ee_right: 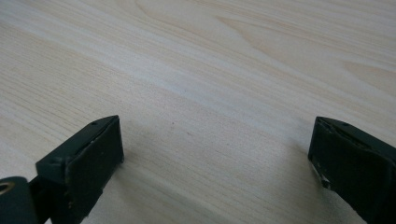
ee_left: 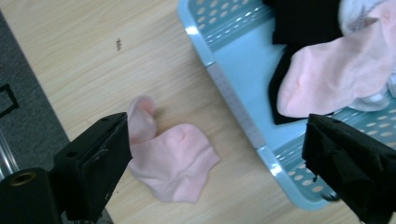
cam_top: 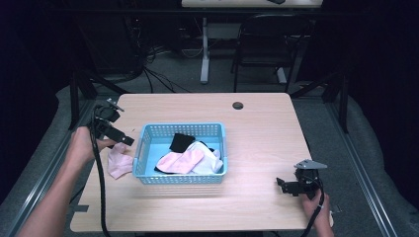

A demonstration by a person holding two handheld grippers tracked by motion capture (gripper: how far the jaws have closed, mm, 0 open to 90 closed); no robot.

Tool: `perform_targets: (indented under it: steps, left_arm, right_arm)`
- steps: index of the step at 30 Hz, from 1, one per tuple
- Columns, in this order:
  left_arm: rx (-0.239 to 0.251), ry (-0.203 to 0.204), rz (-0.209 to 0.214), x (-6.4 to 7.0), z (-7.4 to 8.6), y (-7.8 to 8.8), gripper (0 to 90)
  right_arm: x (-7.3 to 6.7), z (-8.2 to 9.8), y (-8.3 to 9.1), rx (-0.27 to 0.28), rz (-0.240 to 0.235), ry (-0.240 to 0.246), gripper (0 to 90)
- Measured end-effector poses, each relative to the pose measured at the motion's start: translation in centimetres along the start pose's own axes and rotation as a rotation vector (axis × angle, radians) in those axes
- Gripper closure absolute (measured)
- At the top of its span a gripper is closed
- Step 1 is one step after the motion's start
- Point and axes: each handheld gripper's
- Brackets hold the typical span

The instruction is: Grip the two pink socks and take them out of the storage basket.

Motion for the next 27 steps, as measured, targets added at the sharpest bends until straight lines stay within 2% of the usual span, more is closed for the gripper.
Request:
perform_targets:
  steps: [4,11,13,14,15,17,18,20,24,27]
  left_arm:
    - [0.0,-0.017,0.03,1.3,-0.5,-0.3,0.5]
    - [-0.005,-0.06,0.052,3.5,-1.6,-1.2,0.1]
    - [0.001,-0.076,0.071,4.8,-2.3,-1.8,0.1]
    - [0.001,-0.076,0.071,4.8,-2.3,-1.8,0.1]
    - [-0.008,-0.085,0.087,5.4,-2.7,-2.1,0.1]
    - [-0.021,-0.098,0.087,6.2,-3.1,-2.6,0.4]
    - [-0.037,-0.12,0.084,6.6,-3.4,-2.9,0.4]
    - [-0.049,-0.127,0.085,7.4,-4.0,-3.6,0.6]
    - [-0.077,-0.165,0.107,9.3,-5.1,-5.7,0.1]
    - [-0.091,-0.178,0.126,10.5,-5.6,-7.2,0.1]
  right_arm:
    - [0.0,0.0,0.0,0.003,0.0,-0.002,2.8]
    - [0.0,0.0,0.0,0.004,-0.006,-0.001,3.3]
    - [0.0,0.0,0.0,0.004,-0.006,0.0,3.3]
    - [0.0,0.0,0.0,0.004,-0.006,0.0,3.3]
    - [0.0,0.0,0.0,0.004,-0.006,-0.001,3.3]
    - [0.0,0.0,0.0,0.004,-0.006,-0.001,3.3]
    - [0.0,0.0,0.0,0.004,-0.006,0.0,3.3]
    - [0.0,0.0,0.0,0.005,-0.007,0.0,3.3]
    - [0.0,0.0,0.0,0.005,-0.008,0.0,3.3]
    - [0.0,0.0,0.0,0.005,-0.008,0.002,3.3]
Point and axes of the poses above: each handheld gripper's, and its own axes: y roughly backward along the jaws, z roughly out of its underside, x roughly to its right, and after that the axes turned 7 degrees about -x, right-handed
